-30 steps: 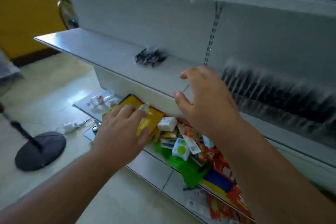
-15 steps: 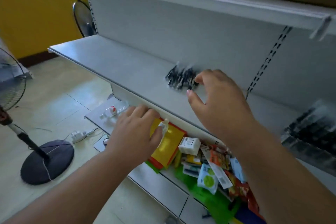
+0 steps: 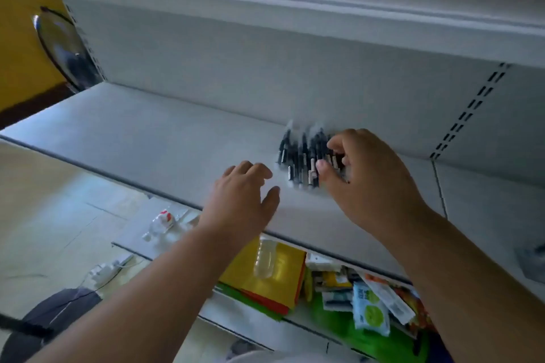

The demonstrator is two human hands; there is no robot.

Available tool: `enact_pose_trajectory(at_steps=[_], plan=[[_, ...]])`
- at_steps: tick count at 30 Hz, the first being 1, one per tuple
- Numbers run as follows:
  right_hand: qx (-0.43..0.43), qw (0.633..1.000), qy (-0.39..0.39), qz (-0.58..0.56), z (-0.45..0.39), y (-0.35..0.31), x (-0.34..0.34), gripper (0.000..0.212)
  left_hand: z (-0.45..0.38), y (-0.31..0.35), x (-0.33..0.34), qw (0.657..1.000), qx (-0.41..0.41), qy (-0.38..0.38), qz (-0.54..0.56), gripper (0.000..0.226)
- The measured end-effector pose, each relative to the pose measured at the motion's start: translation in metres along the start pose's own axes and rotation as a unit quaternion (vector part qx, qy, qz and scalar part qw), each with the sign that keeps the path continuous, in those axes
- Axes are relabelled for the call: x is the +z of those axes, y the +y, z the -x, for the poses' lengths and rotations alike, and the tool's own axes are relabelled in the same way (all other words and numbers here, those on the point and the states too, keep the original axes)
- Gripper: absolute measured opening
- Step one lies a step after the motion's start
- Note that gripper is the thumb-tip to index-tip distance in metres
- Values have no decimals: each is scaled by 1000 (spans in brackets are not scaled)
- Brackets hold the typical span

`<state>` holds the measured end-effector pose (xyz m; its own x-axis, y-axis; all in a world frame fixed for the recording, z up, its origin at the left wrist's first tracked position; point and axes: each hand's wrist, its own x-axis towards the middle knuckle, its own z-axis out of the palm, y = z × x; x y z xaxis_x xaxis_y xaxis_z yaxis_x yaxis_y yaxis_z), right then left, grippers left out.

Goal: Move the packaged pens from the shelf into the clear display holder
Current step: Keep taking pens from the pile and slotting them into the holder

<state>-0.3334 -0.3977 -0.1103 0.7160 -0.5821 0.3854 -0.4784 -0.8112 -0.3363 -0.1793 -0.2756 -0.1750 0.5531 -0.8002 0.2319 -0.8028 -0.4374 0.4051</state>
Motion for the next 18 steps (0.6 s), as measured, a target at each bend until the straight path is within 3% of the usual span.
enact_pose_trajectory(at_steps=[11, 18], plan=[[171, 983, 47, 45, -3, -30, 25, 28, -112, -38, 19, 987, 66, -146, -3, 44], [201, 976, 54, 67, -3, -39, 30, 25, -119, -66, 10, 987, 64, -149, 6, 41]])
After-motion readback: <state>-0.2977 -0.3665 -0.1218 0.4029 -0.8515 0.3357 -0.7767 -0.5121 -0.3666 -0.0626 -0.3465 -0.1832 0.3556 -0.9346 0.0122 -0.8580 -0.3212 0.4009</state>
